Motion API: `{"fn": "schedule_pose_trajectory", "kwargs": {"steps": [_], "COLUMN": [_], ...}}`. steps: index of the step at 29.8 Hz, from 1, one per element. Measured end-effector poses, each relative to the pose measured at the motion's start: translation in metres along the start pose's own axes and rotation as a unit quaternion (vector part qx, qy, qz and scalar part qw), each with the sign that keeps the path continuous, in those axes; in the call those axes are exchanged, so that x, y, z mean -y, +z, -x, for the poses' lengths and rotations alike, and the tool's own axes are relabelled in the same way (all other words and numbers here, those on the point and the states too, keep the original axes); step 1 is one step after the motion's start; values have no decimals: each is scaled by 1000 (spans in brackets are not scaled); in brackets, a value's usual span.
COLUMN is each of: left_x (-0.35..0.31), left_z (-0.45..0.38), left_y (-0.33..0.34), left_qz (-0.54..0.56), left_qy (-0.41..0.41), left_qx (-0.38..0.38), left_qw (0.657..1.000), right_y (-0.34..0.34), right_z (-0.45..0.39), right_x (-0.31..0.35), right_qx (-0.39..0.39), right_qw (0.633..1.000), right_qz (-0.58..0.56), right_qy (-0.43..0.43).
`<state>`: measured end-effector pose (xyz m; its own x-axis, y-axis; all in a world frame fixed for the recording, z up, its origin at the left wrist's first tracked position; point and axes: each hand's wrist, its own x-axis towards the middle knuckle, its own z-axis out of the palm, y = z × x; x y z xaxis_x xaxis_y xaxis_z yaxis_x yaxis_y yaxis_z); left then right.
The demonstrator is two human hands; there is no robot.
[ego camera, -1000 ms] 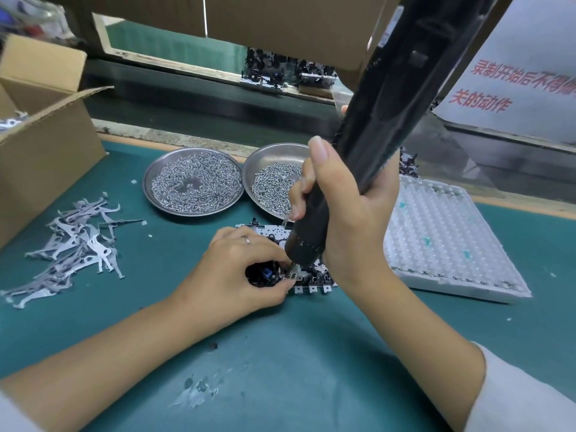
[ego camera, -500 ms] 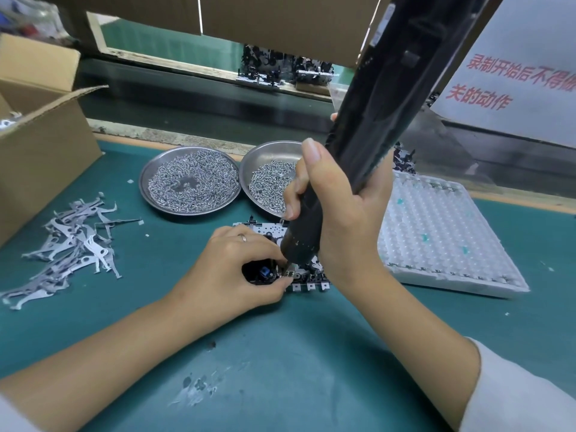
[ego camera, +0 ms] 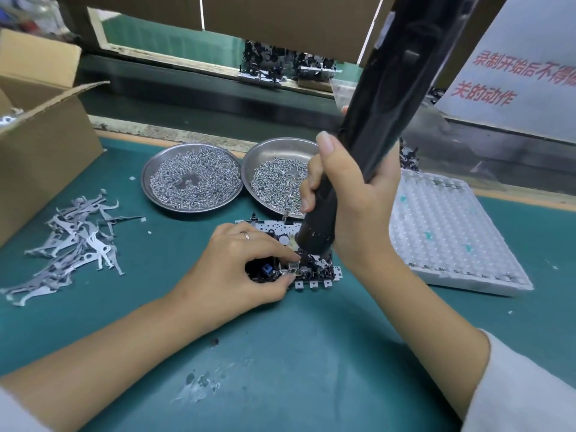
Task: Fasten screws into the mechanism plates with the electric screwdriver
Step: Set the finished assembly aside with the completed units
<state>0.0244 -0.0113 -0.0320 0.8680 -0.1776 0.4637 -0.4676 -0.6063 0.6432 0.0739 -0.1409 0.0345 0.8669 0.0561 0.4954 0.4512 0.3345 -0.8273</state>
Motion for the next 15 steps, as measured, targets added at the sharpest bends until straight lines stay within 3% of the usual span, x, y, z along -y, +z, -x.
{"fn": "schedule_pose_trajectory", "kwargs": {"steps": [10, 13, 15], "left_x": [-1, -2, -4], "left_z": [2, 2, 1], "left_y": [0, -2, -4], "left_qz": [-19, -13, 29], "left_qy": [-6, -3, -12], "left_qx": [7, 7, 0], "left_qw": [1000, 1000, 1000], "right_y": [-5, -14, -25], "right_z": [4, 7, 12], "right_x": [4, 8, 9], "right_qx": [-4, -7, -87], "right_qw": [1000, 998, 989], "right_qz": [14, 56, 72], "right_qy": [16, -41, -95]}}
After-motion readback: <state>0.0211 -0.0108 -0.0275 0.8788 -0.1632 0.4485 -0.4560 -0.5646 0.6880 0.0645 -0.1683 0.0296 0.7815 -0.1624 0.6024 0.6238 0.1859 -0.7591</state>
